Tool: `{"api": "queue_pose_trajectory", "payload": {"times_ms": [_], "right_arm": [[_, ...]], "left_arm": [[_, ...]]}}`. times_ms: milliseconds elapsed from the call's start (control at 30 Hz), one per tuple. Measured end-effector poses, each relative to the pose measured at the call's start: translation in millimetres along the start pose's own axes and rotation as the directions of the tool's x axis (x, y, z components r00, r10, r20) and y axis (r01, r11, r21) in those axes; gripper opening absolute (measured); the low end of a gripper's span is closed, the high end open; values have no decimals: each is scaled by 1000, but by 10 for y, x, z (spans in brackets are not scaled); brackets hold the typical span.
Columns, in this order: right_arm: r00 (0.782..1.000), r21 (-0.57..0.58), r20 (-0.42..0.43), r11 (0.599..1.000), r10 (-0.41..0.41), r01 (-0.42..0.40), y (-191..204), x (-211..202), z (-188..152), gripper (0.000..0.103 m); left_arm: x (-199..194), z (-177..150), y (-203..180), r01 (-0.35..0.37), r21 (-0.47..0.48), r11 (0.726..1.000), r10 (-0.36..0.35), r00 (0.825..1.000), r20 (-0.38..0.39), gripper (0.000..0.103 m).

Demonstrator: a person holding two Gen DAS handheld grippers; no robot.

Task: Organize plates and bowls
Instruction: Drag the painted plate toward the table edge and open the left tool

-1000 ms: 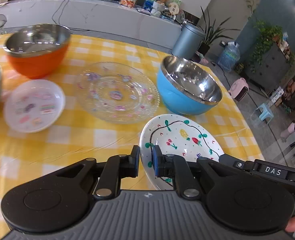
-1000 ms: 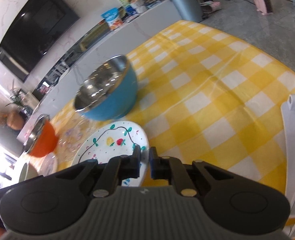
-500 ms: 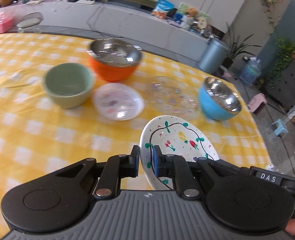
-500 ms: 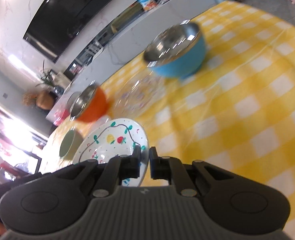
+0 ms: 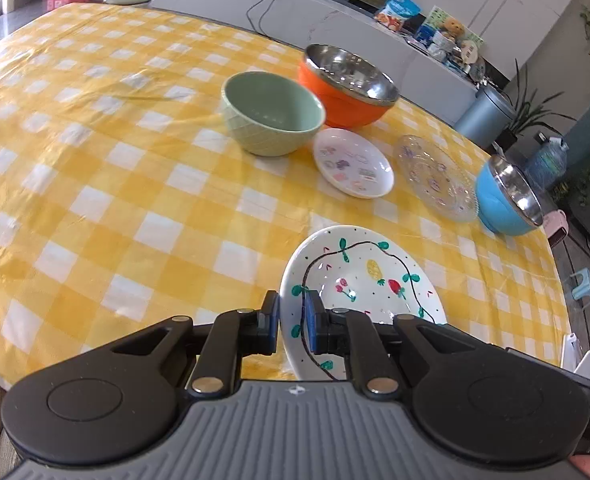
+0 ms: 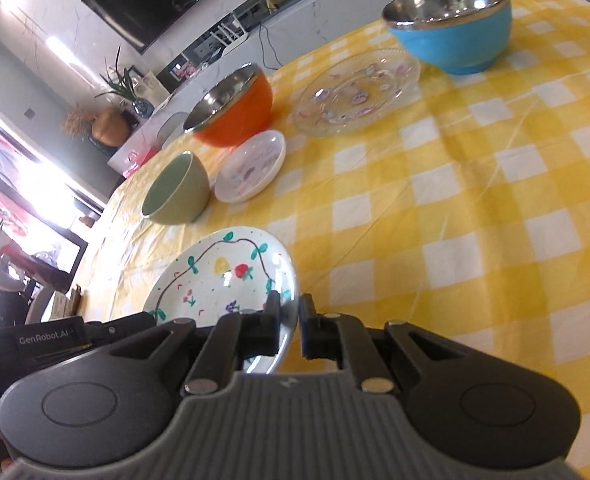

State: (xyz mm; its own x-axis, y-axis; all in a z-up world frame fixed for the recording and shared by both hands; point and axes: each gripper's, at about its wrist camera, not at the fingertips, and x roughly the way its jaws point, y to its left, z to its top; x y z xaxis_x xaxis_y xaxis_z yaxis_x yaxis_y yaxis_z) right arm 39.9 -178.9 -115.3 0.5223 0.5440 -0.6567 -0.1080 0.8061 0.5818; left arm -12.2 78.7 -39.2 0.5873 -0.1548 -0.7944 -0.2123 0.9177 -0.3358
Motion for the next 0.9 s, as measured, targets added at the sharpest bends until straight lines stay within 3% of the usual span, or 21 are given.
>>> {"api": "queue_pose_trajectory", "payload": {"times_ms": [467,900], "right_arm": [[1000,-100,-23,995,16,-18,226,286,-97,7],[999,-128,-31,992,10,-14,235,329,-115,7]], "left_arm": [[142,11,281,-101,-93,990,98,994,-44,16],[207,-16,190,-139,-29,990,138,990,-40,22]]}}
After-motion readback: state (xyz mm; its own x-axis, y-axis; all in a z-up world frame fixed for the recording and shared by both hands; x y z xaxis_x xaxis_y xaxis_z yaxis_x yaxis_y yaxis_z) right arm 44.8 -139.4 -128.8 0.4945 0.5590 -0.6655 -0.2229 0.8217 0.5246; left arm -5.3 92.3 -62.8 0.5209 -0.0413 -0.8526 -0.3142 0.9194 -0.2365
